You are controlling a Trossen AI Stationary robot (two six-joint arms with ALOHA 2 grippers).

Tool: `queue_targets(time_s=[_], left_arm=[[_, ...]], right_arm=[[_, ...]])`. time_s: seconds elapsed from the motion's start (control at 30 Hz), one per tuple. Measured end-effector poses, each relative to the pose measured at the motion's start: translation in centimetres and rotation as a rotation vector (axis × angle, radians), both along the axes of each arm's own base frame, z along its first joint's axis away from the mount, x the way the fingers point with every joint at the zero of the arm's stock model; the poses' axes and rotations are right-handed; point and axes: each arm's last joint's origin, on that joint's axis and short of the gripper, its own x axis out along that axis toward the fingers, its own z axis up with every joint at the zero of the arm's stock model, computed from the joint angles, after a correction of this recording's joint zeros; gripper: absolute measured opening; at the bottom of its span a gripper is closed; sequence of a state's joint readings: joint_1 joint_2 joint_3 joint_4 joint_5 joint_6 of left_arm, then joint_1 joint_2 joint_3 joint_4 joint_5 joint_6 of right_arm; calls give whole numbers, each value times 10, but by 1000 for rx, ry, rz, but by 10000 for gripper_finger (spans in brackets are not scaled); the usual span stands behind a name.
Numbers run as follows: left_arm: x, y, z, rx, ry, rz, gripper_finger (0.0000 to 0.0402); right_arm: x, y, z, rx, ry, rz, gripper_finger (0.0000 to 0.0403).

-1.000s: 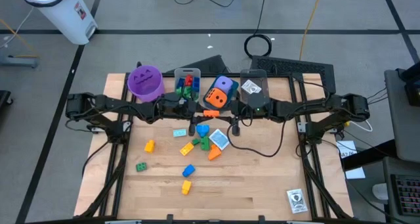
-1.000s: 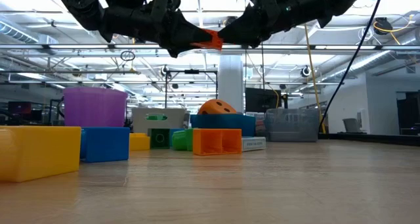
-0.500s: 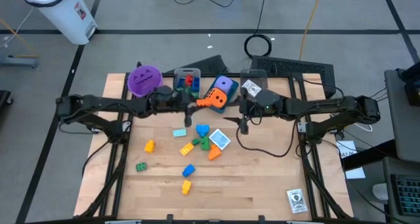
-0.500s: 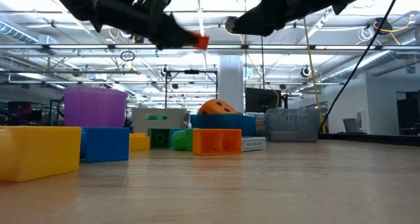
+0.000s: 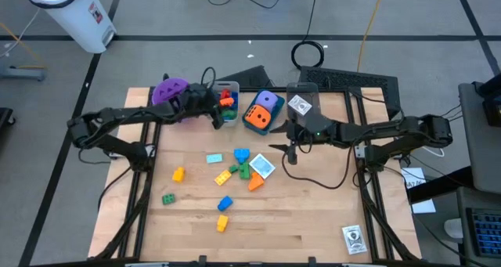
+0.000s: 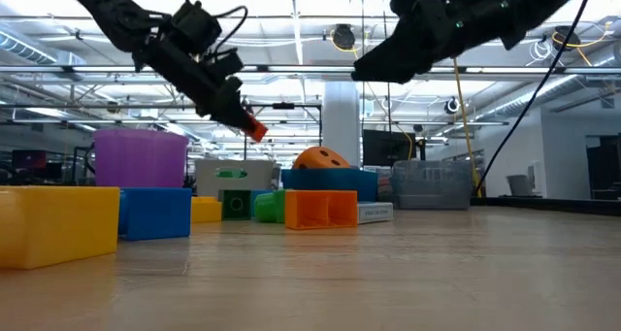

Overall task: Pick & Place Toys
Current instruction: Put the orange game piece into the gray bin, then put the light blue game piece into the gray bin

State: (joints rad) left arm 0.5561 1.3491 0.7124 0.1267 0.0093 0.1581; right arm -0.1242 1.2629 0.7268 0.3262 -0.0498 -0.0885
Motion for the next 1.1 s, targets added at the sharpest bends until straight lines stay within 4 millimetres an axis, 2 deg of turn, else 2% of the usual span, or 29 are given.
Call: queue_targets(time_s=[0.2,0.43,0.63,0.9,1.1], left_arm=[[-1,13,-20,-88,48,-17,104],[4,15,-36,-151,70,-43,104],[6,16,-33,-157,31,-63,118],[6,17,-29,-140,2,-51,203],[-2,11,-6,-95,-50,-58,232]], right_arm=[[-9,1,-18,15,-72,-6,231],[-14,2,-25,9,-119,-6,223],[-14,2,-25,10,-120,-6,222],[-14,2,-25,40,-119,-13,220],[-14,2,-25,40,-119,-13,221]])
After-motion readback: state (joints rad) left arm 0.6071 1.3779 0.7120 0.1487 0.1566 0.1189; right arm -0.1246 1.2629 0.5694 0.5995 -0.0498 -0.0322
